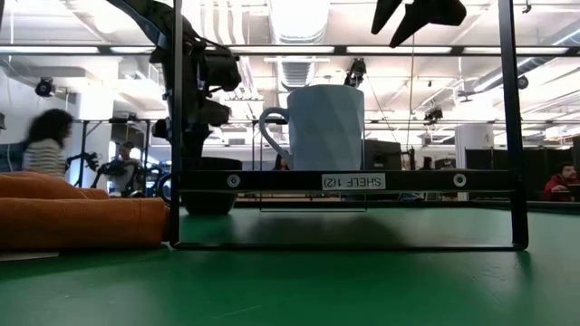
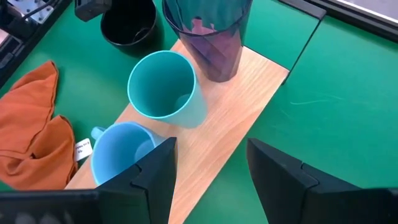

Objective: Stack small to large cups/mugs on shelf
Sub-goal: Put the black mug on the shelf

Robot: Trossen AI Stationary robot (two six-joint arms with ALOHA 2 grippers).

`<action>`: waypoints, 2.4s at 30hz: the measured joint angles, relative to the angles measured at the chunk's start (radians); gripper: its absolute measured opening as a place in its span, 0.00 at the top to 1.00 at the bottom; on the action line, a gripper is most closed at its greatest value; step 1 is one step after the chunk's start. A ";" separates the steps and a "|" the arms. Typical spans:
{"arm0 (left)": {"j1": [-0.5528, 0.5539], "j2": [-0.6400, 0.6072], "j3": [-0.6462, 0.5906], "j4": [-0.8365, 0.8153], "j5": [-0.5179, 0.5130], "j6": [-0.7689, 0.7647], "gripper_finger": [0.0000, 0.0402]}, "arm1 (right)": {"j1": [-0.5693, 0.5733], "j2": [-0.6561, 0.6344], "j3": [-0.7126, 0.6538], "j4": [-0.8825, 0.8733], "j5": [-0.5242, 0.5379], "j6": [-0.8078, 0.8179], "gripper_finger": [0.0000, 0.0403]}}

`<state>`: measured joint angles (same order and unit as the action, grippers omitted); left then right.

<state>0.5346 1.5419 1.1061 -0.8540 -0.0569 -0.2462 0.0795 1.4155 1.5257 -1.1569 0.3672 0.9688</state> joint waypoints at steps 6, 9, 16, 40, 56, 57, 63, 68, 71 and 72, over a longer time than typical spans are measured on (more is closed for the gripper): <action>-0.003 -0.004 0.002 0.001 0.018 -0.011 0.99 | -0.005 -0.001 0.000 -0.019 -0.004 0.000 0.54; -0.017 -0.030 0.010 -0.027 0.032 -0.023 0.99 | -0.011 -0.002 0.000 -0.021 -0.004 -0.007 0.54; -0.082 -0.193 0.053 -0.189 0.035 -0.124 1.00 | -0.063 -0.003 0.000 -0.030 -0.007 -0.069 0.54; -0.607 -0.223 0.288 -0.257 0.048 -0.421 1.00 | -0.285 -0.008 0.000 -0.040 -0.084 -0.231 0.54; -0.749 -0.024 0.318 -0.084 0.022 -0.594 1.00 | -0.211 -0.032 0.000 -0.074 -0.081 -0.248 0.54; -0.752 -0.008 0.327 -0.080 0.022 -0.605 1.00 | -0.197 -0.039 0.000 -0.078 -0.073 -0.242 0.54; -0.758 0.090 0.406 -0.074 0.033 -0.611 1.00 | -0.117 -0.092 0.000 -0.091 -0.019 -0.183 0.54; -0.757 0.166 0.474 -0.070 0.022 -0.604 1.00 | -0.048 -0.133 -0.003 -0.121 0.040 -0.113 0.54; -0.757 0.211 0.503 -0.065 0.026 -0.604 1.00 | -0.013 -0.145 -0.003 -0.137 0.070 -0.084 0.54; -0.757 0.225 0.511 -0.069 0.026 -0.604 1.00 | -0.003 -0.148 -0.004 -0.146 0.077 -0.074 0.54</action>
<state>-0.2226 1.7670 1.6176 -0.9226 -0.0309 -0.8499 0.0768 1.2679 1.5219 -1.3028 0.4444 0.8949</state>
